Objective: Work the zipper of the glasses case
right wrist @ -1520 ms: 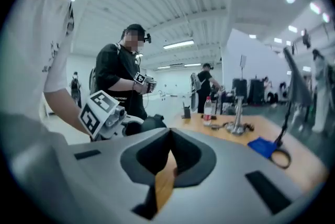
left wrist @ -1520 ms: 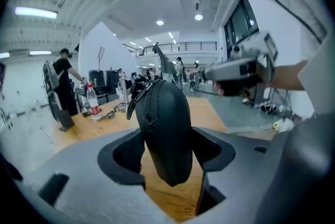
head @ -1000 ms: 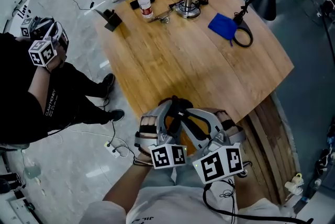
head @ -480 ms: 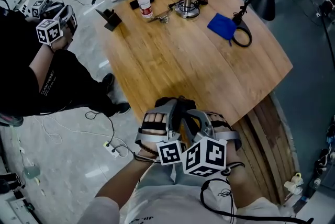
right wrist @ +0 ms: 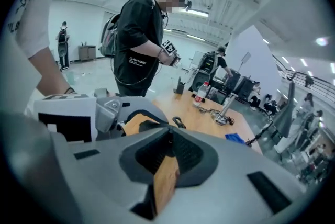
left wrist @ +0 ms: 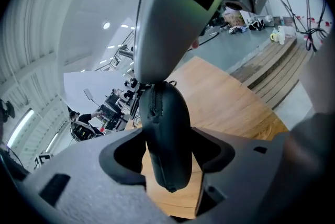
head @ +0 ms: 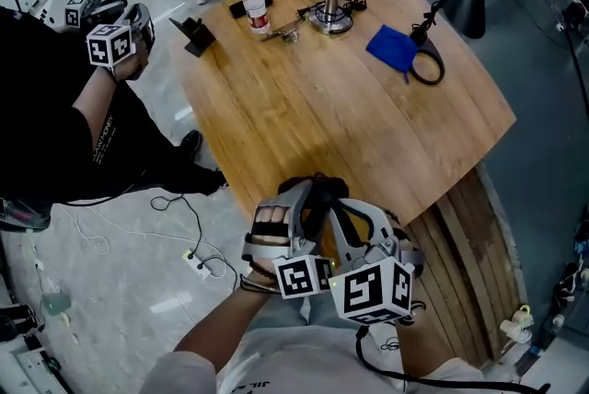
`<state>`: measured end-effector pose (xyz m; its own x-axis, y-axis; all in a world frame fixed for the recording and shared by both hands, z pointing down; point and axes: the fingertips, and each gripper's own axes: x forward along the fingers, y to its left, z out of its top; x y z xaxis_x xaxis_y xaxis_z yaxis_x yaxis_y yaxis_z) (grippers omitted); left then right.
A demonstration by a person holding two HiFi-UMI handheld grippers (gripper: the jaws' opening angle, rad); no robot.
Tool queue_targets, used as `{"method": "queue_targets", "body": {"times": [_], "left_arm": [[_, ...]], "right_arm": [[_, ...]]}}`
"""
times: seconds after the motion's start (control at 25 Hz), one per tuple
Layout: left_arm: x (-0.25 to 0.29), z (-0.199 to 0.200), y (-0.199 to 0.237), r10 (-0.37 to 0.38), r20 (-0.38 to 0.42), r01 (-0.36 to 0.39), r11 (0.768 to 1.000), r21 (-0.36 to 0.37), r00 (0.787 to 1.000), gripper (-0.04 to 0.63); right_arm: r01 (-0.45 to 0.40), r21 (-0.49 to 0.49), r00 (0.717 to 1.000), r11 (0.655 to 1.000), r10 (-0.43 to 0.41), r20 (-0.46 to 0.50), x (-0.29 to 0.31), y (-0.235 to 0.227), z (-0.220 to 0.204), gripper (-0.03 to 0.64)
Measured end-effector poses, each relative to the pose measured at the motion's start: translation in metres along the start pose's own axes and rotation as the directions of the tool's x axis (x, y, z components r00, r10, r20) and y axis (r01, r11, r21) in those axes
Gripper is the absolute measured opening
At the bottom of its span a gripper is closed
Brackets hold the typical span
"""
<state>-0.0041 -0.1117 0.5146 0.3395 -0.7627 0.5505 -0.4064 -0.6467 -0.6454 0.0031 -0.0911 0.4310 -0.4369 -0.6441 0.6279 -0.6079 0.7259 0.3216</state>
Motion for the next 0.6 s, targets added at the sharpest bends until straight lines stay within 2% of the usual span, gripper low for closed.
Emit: {"method": "queue_targets", "body": {"times": [0.12, 0.28, 0.4, 0.48, 0.56, 0.6], "left_arm": [[0.001, -0.004, 0.004, 0.006, -0.015, -0.007, 0.999, -0.033, 1.000, 0.273], [0.000, -0.007, 0.009, 0.009, -0.005, -0.009, 0.999, -0.045, 1.000, 0.273], [-0.003, -0.004, 0.005, 0.002, 0.019, -0.002, 1.000, -0.008, 1.000, 0.273], [-0.006, 0.000, 0.001, -0.008, 0.038, 0.006, 0.999, 0.047, 0.999, 0.273], [-0.009, 0.001, -0.001, -0.022, 0.043, 0.017, 0.993, 0.119, 0.999, 0.273], [-0.011, 0.000, -0.003, -0.032, 0.043, 0.025, 0.987, 0.160, 0.999, 0.273]], "right_arm": [[0.103, 0.035, 0.994, 0.994, -0.101, -0.045, -0.003, -0.010, -0.012, 0.006], [0.078, 0.071, 0.996, 0.994, -0.075, -0.048, -0.003, -0.011, -0.021, 0.006], [-0.042, 0.147, 0.999, 0.988, 0.038, 0.029, -0.006, -0.002, -0.012, 0.008], [-0.165, 0.224, 0.985, 0.961, 0.148, 0.088, -0.007, 0.003, -0.008, 0.016], [-0.231, 0.199, 0.973, 0.952, 0.221, 0.071, -0.008, 0.006, -0.011, 0.097], [-0.235, 0.154, 0.972, 0.960, 0.231, 0.042, -0.010, 0.005, -0.014, 0.100]]}}
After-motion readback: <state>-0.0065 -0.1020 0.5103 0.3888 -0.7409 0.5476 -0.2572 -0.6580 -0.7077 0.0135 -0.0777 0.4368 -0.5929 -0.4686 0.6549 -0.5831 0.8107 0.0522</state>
